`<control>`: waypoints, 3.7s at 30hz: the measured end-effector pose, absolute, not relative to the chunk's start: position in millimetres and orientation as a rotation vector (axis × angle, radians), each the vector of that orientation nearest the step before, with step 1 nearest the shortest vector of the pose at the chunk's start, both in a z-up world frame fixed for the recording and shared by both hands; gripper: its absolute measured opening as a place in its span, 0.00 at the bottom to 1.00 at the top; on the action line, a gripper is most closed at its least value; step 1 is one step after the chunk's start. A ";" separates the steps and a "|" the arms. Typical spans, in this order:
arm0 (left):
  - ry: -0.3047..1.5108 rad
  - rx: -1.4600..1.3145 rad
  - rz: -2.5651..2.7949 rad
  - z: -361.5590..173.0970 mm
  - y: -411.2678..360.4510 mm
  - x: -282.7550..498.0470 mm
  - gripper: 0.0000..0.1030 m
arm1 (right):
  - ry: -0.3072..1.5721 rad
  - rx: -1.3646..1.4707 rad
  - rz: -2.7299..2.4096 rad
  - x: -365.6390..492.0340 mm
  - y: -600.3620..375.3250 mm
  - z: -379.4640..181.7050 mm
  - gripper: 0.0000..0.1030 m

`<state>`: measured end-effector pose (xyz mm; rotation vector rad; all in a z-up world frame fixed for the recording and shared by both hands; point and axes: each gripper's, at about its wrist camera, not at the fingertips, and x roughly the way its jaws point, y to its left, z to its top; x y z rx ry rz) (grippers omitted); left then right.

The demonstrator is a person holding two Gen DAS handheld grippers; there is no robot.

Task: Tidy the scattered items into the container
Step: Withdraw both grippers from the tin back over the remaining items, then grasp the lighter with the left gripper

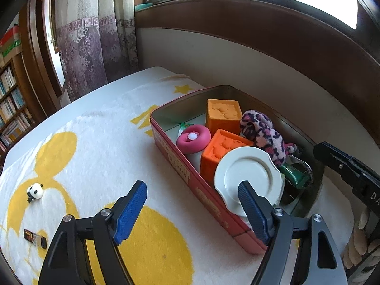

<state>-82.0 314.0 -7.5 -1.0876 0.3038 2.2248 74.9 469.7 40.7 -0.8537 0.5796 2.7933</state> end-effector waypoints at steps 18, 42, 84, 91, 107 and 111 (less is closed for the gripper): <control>0.147 -1.140 2.396 2.2 208.9 -94.5 0.79 | 0.543 -0.829 2.907 74.0 410.3 57.6 0.69; 0.057 -1.333 2.512 -52.6 24.4 -131.7 0.79 | 0.309 -1.075 3.045 28.1 290.4 46.1 0.76; 0.188 -1.322 2.408 -79.8 32.0 -177.6 0.79 | 0.251 -1.284 3.020 -2.0 249.8 16.2 0.76; 0.195 -1.312 2.445 -83.6 36.6 -174.3 0.79 | 0.234 -1.299 3.028 -1.6 244.2 14.6 0.76; -0.145 -1.391 2.496 -75.2 -10.3 -162.1 0.29 | 0.130 -1.320 3.077 -20.4 215.7 22.0 0.76; -0.206 -1.409 2.513 -70.4 -16.6 -168.7 0.29 | 0.099 -1.358 3.094 -30.2 198.9 19.3 0.76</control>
